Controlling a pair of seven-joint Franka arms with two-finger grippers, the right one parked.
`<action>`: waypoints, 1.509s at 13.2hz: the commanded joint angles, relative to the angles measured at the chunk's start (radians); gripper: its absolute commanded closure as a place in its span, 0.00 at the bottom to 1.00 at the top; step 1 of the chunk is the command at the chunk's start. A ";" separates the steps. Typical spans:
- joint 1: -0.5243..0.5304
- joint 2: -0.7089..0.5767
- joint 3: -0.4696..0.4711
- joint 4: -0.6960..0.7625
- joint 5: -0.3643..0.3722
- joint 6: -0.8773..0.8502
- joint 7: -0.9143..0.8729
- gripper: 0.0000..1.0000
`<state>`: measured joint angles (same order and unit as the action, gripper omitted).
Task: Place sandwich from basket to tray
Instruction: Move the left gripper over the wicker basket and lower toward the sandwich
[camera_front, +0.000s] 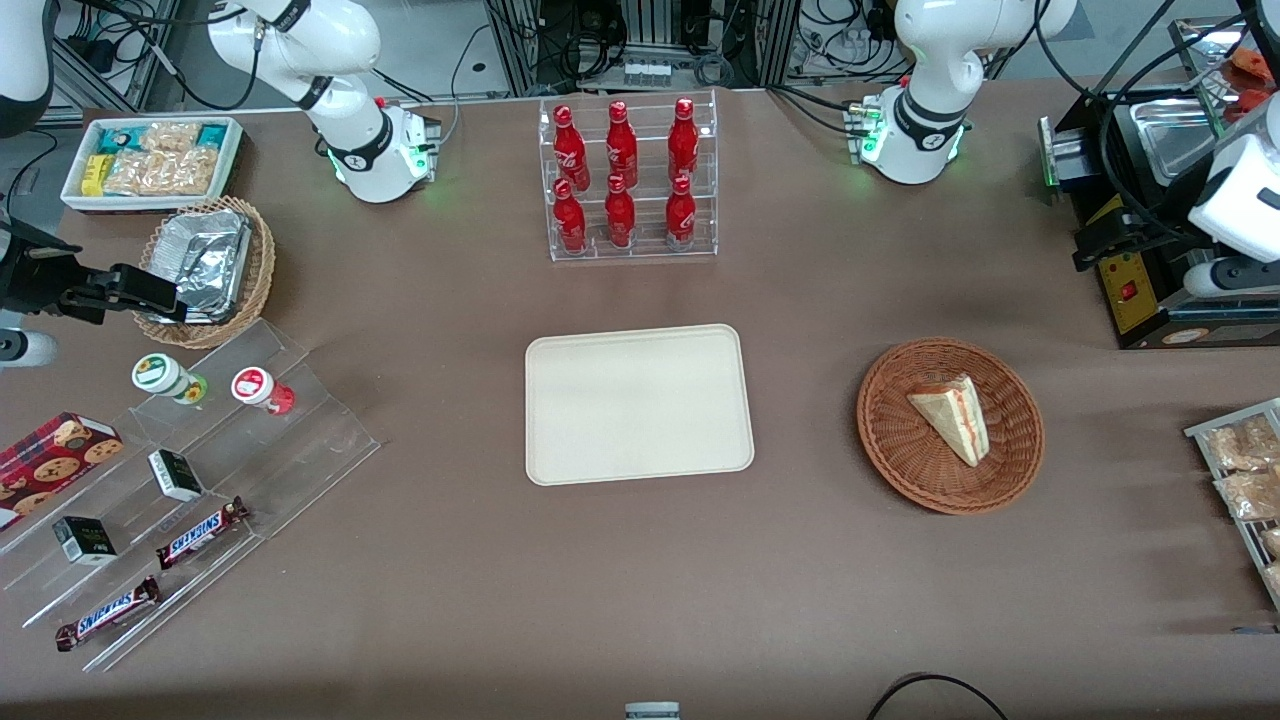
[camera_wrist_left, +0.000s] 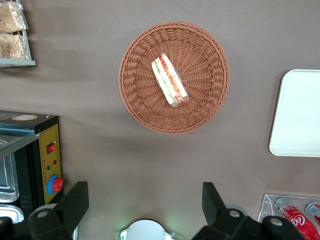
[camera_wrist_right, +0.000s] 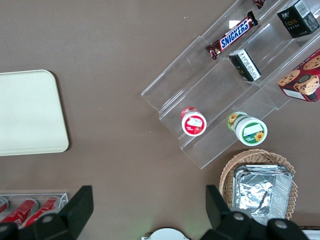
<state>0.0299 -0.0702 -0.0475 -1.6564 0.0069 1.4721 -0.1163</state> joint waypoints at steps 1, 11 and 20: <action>-0.016 0.000 0.014 0.010 -0.021 -0.001 0.029 0.00; -0.044 -0.002 -0.002 -0.305 0.002 0.368 -0.002 0.00; -0.045 0.139 -0.003 -0.557 0.002 0.908 -0.459 0.00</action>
<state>-0.0053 0.0347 -0.0539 -2.2128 0.0011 2.3256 -0.5001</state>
